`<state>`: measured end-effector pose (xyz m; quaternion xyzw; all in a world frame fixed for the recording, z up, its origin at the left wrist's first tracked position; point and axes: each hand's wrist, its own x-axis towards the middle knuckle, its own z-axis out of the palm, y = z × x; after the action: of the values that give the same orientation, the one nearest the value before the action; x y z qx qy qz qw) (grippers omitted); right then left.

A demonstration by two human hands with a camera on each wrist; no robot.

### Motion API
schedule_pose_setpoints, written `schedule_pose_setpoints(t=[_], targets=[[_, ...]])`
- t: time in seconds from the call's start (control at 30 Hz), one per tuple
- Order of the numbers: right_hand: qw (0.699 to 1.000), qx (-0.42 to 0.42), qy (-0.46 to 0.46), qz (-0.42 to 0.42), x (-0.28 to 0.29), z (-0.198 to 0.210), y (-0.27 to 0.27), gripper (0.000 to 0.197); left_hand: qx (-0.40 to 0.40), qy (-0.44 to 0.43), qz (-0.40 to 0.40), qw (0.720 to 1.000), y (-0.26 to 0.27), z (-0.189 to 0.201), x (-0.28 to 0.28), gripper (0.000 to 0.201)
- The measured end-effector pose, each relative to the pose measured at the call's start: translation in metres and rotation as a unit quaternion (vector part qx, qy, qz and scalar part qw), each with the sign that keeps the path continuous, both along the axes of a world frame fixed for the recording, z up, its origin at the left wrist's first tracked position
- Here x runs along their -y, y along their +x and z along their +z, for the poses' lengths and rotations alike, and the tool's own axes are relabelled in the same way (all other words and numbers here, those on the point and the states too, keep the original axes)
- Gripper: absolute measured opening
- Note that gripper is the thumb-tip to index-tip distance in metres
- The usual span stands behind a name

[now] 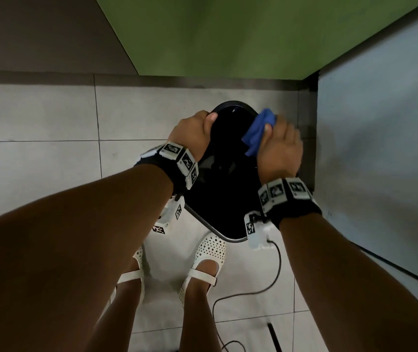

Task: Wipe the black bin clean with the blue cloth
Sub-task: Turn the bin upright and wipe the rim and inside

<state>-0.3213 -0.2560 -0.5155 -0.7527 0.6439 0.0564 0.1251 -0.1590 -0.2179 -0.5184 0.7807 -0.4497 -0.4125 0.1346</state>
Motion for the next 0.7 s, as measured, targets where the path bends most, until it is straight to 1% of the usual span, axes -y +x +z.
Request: schedule_pose_setpoints(t=[0.07, 0.13, 0.2, 0.27, 0.3, 0.37, 0.4, 0.5, 0.6, 0.7], targets=[[0.999, 0.002, -0.007, -0.046, -0.006, -0.003, -0.015, 0.033, -0.002, 0.003, -0.008, 1.0, 0.0, 0.0, -0.001, 0.045], [0.998, 0.001, -0.016, -0.056, -0.007, -0.005, -0.015, 0.032, -0.003, 0.005, -0.013, 1.0, 0.001, 0.001, -0.001, 0.044], [0.998, 0.007, -0.028, -0.055, -0.004, -0.004, -0.006, 0.033, -0.003, 0.002, -0.016, 1.0, 0.001, 0.002, -0.002, 0.043], [0.998, 0.024, -0.007, -0.061, -0.001, -0.003, 0.007, 0.034, -0.004, -0.002, -0.015, 1.0, 0.002, 0.003, -0.003, 0.043], [0.997, 0.029, -0.013, -0.068, 0.002, -0.003, 0.012, 0.034, -0.005, -0.005, -0.013, 1.0, 0.002, 0.003, -0.004, 0.043], [0.993, 0.013, -0.079, -0.087, 0.009, -0.002, 0.022, 0.037, -0.007, -0.008, -0.01, 1.0, 0.003, 0.003, -0.005, 0.043], [0.992, 0.018, -0.082, -0.092, 0.012, -0.004, 0.028, 0.038, -0.008, -0.011, -0.011, 1.0, 0.003, 0.003, -0.005, 0.043], [0.999, 0.046, 0.018, -0.02, 0.024, -0.002, 0.059, 0.041, -0.008, -0.018, -0.011, 1.0, 0.002, 0.003, -0.006, 0.042], [0.999, 0.049, 0.008, 0.016, 0.027, 0.0, 0.076, 0.042, -0.017, -0.032, 0.011, 0.999, 0.005, 0.002, -0.008, 0.042], [0.998, 0.048, 0.02, 0.04, 0.02, 0.0, 0.06, 0.044, -0.02, -0.032, 0.02, 0.999, 0.001, 0.005, -0.009, 0.041]])
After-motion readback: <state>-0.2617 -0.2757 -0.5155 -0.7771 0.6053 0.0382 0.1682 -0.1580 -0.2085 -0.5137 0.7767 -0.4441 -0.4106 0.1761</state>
